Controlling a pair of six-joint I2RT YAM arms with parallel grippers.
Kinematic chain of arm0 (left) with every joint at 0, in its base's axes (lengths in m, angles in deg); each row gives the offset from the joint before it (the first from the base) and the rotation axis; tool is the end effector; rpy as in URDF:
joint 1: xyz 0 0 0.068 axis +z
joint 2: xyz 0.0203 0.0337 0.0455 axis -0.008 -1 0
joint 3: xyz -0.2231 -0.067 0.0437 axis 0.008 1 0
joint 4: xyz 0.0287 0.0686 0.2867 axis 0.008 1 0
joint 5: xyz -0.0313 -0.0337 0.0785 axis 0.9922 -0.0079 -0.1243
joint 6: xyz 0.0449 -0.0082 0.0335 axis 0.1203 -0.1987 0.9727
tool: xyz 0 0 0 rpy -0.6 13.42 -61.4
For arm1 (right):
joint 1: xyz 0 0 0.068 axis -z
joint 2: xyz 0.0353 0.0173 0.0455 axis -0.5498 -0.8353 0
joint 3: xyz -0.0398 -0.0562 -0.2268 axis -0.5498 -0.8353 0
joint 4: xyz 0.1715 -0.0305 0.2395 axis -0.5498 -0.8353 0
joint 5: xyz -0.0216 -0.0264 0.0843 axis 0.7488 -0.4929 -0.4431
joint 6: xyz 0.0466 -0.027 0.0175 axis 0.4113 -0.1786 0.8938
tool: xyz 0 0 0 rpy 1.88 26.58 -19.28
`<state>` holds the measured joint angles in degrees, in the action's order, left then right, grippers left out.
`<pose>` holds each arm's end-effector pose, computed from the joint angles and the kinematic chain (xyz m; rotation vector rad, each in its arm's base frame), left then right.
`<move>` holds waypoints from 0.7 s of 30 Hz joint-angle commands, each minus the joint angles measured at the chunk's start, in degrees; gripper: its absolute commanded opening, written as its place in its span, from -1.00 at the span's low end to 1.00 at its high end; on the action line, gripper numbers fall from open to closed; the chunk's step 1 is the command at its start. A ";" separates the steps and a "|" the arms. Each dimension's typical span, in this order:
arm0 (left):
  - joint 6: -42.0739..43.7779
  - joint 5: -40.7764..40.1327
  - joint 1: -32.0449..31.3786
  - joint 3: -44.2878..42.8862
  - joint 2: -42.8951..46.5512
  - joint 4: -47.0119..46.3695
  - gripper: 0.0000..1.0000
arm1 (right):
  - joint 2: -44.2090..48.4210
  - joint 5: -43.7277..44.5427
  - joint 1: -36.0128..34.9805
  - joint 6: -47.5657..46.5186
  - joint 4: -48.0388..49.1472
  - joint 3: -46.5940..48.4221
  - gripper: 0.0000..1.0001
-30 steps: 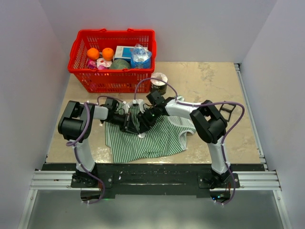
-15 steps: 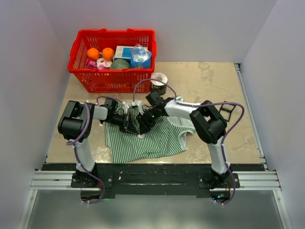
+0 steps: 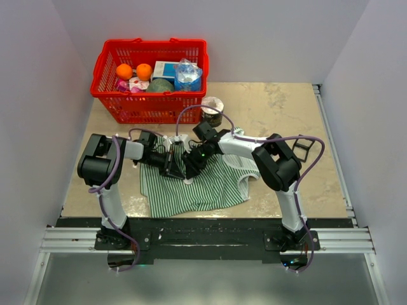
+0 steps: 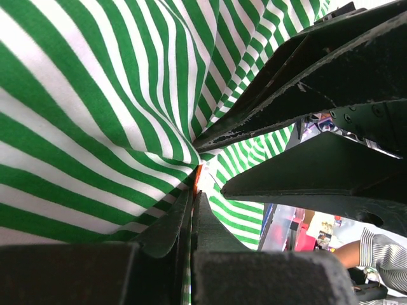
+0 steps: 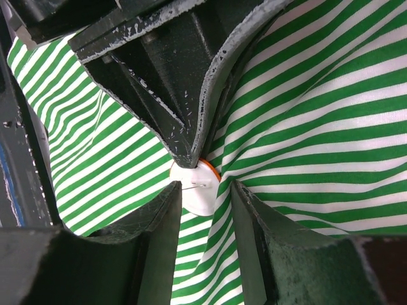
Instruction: Remove the brooch from the garment
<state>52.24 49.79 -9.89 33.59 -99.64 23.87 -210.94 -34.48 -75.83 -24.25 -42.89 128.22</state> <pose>0.3040 -0.0908 0.0191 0.2698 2.6131 -1.5861 0.3121 0.3194 0.0860 -1.4145 2.2539 1.0784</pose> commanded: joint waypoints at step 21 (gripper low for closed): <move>0.72 0.42 1.91 -0.98 -1.65 -0.56 -1.00 | -5.38 7.26 -3.49 -5.56 -7.52 -1.04 -0.22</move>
<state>52.22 51.03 -9.15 33.59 -100.58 24.44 -211.14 -32.25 -77.51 -27.25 -44.14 129.22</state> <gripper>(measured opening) 0.019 0.395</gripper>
